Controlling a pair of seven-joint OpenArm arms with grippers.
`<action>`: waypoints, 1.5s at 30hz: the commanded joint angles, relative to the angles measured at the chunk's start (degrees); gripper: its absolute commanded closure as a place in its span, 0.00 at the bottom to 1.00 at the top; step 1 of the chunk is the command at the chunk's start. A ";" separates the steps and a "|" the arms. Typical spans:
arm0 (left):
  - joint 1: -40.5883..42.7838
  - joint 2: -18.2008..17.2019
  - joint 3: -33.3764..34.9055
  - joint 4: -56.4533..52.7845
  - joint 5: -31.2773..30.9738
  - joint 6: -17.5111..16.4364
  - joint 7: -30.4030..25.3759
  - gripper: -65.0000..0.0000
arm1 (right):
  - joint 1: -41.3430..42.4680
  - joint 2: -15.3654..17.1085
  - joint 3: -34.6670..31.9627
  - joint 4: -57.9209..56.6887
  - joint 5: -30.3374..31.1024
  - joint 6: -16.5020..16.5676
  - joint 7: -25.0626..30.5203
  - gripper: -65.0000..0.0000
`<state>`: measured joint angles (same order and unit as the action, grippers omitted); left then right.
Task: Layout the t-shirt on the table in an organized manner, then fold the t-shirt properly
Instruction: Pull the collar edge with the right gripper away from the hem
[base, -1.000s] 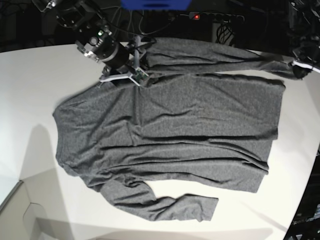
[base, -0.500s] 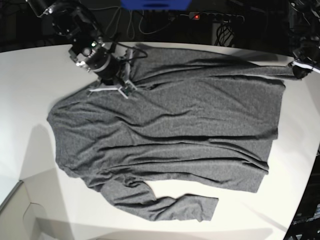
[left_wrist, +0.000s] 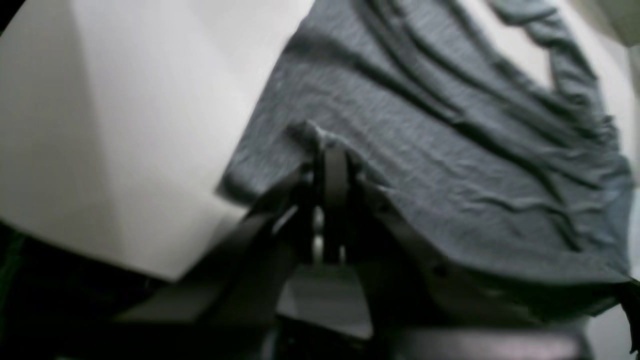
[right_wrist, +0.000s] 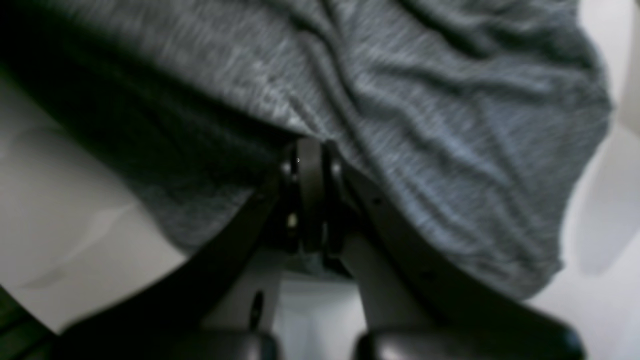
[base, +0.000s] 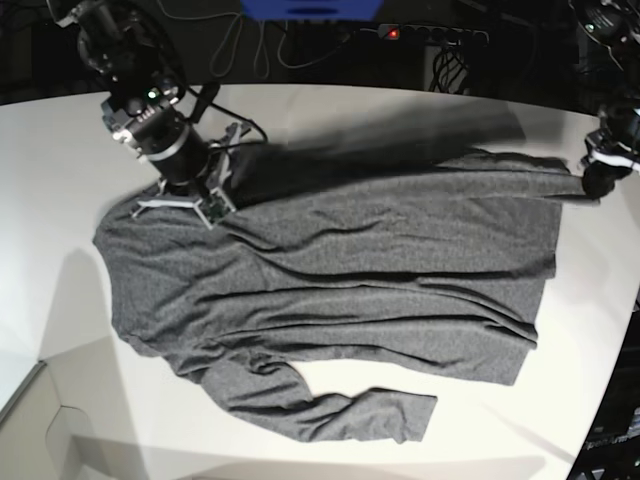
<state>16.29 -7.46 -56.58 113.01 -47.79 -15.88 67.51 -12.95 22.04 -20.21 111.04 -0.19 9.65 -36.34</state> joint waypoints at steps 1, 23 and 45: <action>0.19 -0.76 -0.35 1.05 -0.69 0.10 -0.82 1.00 | -0.54 0.24 0.91 1.62 -0.21 0.15 1.04 1.00; 2.39 -0.84 -0.43 0.53 -0.08 -0.25 -0.82 1.00 | -12.24 -3.27 1.96 4.52 -0.21 0.15 1.13 1.00; 3.88 -1.37 -0.43 -8.88 2.82 -0.25 -0.82 1.00 | -16.98 -4.33 1.70 1.62 -0.12 0.15 6.67 1.00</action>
<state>20.12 -7.79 -56.60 103.26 -44.07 -16.12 67.51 -29.91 17.34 -18.55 111.79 -0.60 9.65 -30.83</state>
